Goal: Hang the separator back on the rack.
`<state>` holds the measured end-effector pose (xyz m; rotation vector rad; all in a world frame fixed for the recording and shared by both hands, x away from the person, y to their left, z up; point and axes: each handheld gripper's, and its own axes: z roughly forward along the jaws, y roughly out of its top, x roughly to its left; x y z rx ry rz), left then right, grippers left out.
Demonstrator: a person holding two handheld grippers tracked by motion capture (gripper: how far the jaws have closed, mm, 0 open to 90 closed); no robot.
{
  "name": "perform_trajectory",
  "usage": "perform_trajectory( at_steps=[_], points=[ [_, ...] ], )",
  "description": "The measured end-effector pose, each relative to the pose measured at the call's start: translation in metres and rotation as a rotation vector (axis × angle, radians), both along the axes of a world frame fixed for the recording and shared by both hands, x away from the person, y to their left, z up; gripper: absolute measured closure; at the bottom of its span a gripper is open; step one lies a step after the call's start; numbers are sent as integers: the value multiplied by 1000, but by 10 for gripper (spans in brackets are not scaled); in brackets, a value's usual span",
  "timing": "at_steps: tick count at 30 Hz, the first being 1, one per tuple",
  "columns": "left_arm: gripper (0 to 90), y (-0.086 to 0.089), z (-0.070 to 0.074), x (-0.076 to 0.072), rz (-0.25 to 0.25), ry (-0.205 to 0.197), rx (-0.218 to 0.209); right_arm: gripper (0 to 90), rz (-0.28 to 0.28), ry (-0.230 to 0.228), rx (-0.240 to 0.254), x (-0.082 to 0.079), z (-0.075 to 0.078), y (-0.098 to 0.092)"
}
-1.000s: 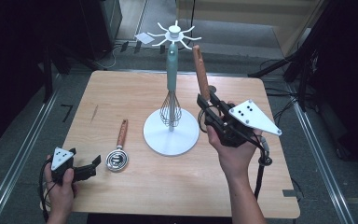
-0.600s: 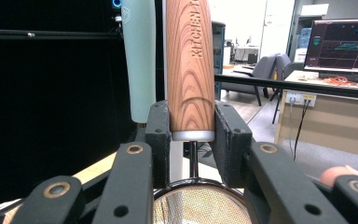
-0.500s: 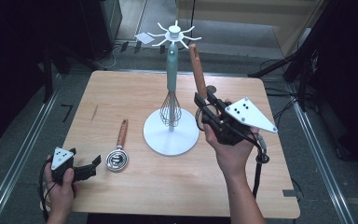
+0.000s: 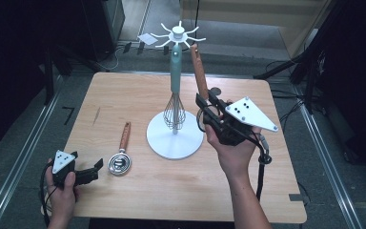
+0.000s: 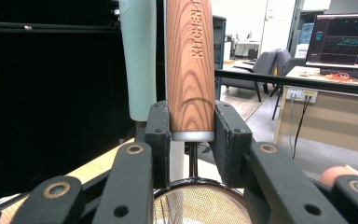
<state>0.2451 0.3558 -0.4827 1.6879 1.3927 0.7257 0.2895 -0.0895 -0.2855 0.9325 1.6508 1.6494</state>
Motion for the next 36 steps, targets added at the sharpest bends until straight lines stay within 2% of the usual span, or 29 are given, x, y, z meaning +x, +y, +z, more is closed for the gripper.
perform_trajectory(
  at_steps=[19, 30, 36],
  points=[
    [0, 0, 0, 0, 0, 1, 0, 715, -5, 11, -7, 8, -5, 9],
    [0, 0, 0, 0, 0, 1, 0, 705, 42, 31, 18, 13, -7, 12],
    [0, 0, 0, 0, 3, 2, 1, 681, 75, 44, 9, 14, -6, 15]
  ],
)
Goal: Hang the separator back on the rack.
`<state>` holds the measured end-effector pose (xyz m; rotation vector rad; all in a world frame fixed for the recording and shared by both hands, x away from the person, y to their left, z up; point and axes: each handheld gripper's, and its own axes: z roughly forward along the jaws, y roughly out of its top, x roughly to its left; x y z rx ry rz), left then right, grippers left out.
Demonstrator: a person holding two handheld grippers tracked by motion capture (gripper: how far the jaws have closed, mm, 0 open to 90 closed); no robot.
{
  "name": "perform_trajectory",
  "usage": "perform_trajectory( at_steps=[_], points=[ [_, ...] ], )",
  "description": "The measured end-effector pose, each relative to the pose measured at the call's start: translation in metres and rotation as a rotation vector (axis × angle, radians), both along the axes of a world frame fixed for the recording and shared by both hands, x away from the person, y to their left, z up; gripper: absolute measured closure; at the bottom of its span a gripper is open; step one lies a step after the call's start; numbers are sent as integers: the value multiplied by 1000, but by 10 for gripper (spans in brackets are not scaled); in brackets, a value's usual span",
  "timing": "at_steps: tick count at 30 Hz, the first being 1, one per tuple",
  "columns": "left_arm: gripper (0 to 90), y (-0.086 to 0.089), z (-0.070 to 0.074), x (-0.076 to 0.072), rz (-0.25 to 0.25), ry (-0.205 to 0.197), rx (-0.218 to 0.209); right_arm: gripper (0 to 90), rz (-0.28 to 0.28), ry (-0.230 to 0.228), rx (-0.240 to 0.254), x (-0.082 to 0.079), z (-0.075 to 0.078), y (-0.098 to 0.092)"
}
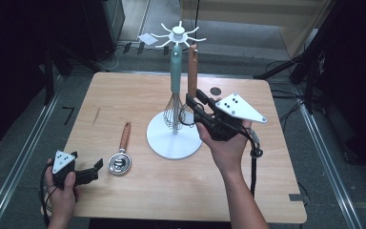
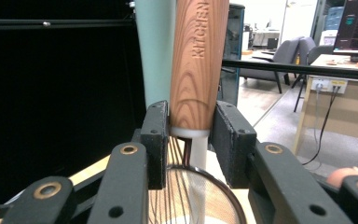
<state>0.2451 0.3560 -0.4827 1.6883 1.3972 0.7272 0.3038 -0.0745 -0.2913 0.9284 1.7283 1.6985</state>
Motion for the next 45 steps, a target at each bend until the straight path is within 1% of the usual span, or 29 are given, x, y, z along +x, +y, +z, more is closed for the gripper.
perform_trajectory(
  at_steps=[5, 7, 10, 13, 16, 18, 19, 21, 26, 30, 32, 35, 38, 43, 45],
  points=[
    [0, 0, 0, 0, 0, 0, 0, 679, 4, -1, 6, 0, 1, 0],
    [0, 0, 0, 0, 1, 0, 0, 697, 1, -3, 4, 1, 2, -1],
    [0, 0, 0, 0, 1, 0, 0, 756, -9, -7, 2, 1, 6, -2],
    [0, 0, 0, 0, 2, 0, -2, 817, -19, -22, -5, 1, 11, -3],
    [0, 0, 0, 0, 2, 1, -1, 899, -37, -57, -10, 2, 16, -4],
    [0, 0, 0, 0, 4, 1, -2, 900, -35, -66, 1, 4, 19, -4],
    [0, 0, 0, 0, 4, 2, -2, 900, -41, -92, -1, 5, 20, -4],
    [0, 0, 0, 0, 5, 1, -3, 900, -50, -115, -8, 8, 23, -3],
    [0, 0, 0, 0, 5, 0, -2, 900, -99, -167, 9, 16, 29, -2],
    [0, 0, 0, 0, 5, 0, -2, 900, -135, -187, 8, 24, 33, -2],
    [0, 0, 0, 0, 5, 0, -3, 900, -144, -195, 20, 27, 35, -3],
    [0, 0, 0, 0, 6, -1, -4, 900, -134, -205, 41, 29, 38, -4],
    [0, 0, 0, 0, 4, 0, -1, 900, -131, -206, 47, 32, 39, -4],
    [0, 0, 0, 0, 2, 0, 2, 900, -122, -224, 44, 35, 42, -4],
    [0, 0, 0, 0, 3, -1, 1, 900, -99, -233, 44, 37, 44, -3]
  ],
)
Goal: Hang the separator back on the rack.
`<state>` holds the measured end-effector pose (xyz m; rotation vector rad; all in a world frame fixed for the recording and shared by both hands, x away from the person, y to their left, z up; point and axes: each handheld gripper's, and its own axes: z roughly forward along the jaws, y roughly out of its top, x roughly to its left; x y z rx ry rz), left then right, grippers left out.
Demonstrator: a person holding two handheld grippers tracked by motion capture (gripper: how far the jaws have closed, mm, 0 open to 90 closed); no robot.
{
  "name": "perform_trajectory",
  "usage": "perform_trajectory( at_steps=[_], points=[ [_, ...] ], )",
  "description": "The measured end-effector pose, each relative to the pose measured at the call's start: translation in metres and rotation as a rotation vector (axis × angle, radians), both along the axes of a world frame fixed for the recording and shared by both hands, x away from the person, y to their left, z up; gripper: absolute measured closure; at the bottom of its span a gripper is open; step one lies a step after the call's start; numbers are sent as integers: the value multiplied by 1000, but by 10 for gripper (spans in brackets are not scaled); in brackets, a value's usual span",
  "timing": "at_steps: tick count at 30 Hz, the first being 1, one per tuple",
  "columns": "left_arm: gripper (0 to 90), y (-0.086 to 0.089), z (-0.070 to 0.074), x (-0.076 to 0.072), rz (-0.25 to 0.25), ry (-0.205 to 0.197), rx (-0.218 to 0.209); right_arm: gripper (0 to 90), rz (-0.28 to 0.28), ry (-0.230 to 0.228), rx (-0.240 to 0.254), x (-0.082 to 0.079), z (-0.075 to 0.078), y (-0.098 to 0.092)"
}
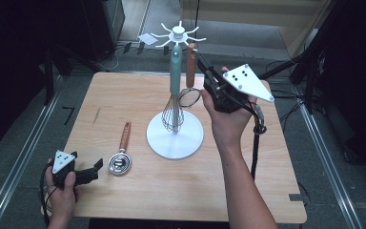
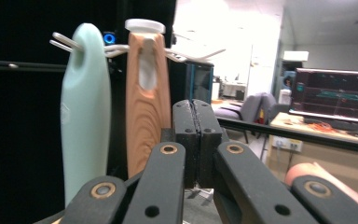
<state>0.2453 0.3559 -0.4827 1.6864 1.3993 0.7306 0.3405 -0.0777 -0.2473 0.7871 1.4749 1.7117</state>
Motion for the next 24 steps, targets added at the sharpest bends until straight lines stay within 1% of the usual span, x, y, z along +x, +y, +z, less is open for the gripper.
perform_trajectory(
  at_steps=[4, 6, 9, 16, 24],
  points=[
    [0, 0, 0, 0, -2, -1, -4, 900, -1, -14, -22, 6, 2, 4],
    [0, 0, 0, 0, -6, -1, -8, 900, 8, -14, -29, 9, 4, 5],
    [0, 1, 0, 0, -8, 0, -9, 900, 21, -25, -32, 11, 6, 6],
    [0, 0, 0, 0, -8, -2, -9, 900, 34, -33, -16, 7, 10, 7],
    [0, 0, 0, 0, -8, -2, -8, 900, 46, -41, -15, 2, 12, 8]
  ],
)
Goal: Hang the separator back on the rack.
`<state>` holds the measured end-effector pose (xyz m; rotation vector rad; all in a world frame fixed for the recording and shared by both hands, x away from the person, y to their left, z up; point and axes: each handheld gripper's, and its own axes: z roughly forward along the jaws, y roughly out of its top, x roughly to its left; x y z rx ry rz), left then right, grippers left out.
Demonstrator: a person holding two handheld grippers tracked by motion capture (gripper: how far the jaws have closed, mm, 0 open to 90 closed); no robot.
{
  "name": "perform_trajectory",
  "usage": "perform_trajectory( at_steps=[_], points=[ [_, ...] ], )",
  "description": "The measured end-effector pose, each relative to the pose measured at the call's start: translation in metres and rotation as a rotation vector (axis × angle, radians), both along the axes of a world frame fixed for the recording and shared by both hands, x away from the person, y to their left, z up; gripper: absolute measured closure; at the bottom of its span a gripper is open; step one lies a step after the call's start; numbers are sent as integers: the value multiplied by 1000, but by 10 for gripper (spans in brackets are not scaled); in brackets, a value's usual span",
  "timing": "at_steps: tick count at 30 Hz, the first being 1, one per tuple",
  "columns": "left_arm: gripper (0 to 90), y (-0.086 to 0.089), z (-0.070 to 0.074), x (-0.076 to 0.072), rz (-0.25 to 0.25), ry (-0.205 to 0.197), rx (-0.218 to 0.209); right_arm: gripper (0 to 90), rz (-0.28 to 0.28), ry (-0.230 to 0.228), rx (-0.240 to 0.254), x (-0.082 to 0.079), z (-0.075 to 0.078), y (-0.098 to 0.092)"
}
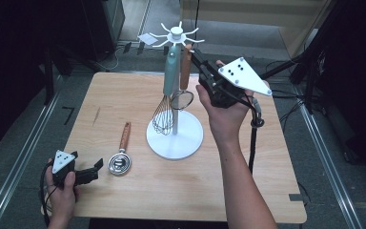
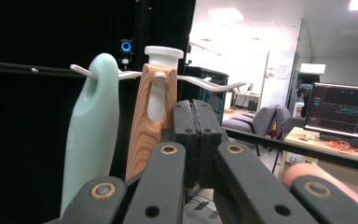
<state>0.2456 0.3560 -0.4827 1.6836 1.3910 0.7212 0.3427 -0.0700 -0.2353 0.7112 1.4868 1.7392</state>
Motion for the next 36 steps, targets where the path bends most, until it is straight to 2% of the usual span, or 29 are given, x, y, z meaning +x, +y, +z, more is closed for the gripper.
perform_trajectory(
  at_steps=[17, 36],
  points=[
    [0, 0, 0, 0, -5, 3, 2, 900, 39, -26, 34, -18, 8, 6],
    [0, 0, 0, 0, -14, 2, -2, 900, 76, -30, 3, -26, 7, 24]
  ],
)
